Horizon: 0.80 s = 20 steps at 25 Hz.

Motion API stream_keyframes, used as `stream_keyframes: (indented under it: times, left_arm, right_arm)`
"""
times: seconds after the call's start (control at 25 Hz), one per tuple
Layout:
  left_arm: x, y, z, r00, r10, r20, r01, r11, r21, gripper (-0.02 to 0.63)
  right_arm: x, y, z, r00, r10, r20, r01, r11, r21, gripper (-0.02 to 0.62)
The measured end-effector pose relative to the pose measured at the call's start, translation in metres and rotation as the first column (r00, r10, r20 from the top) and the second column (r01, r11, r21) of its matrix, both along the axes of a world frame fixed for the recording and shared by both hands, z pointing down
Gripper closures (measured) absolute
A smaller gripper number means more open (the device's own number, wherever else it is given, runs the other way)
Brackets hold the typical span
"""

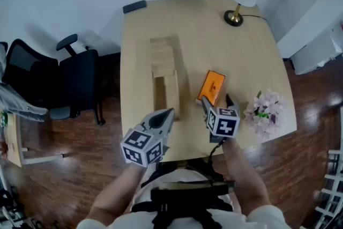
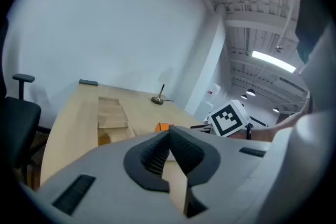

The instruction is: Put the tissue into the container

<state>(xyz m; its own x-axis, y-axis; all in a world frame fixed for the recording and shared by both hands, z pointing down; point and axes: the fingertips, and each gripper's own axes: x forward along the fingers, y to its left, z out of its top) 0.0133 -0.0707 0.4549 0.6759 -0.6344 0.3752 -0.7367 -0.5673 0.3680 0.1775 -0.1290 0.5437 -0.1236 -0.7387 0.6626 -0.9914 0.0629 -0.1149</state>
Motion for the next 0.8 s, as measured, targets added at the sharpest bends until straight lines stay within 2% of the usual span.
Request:
stream_keyframes:
  times: [0.12, 0.28, 0.52, 0.68, 0.8]
  left_arm:
    - [0.016, -0.024, 0.007, 1.0, 0.013, 0.004, -0.013, 1.0, -0.006, 0.614]
    - [0.029, -0.043, 0.024, 1.0, 0.024, 0.019, -0.023, 0.999, -0.046, 0.614]
    - [0.041, -0.048, 0.058, 0.996, 0.053, 0.073, -0.044, 0.993, -0.111, 0.614]
    - [0.045, -0.044, 0.074, 0.992, 0.085, 0.094, -0.071, 0.987, -0.147, 0.614]
    - [0.042, -0.039, 0.075, 0.992, 0.088, 0.088, -0.074, 0.985, -0.155, 0.614]
  right_arm:
    - [-0.001, -0.023, 0.016, 0.999, 0.047, 0.017, -0.046, 0.998, -0.041, 0.145]
    - [-0.009, -0.048, 0.039, 0.996, 0.085, -0.016, -0.087, 0.99, -0.113, 0.091]
    - [0.002, -0.055, 0.088, 0.982, 0.155, -0.107, -0.178, 0.95, -0.257, 0.091]
    - [0.006, -0.058, 0.091, 0.981, 0.141, -0.13, -0.171, 0.951, -0.257, 0.099]
    - [0.01, -0.057, 0.085, 0.983, 0.12, -0.135, -0.151, 0.957, -0.248, 0.164]
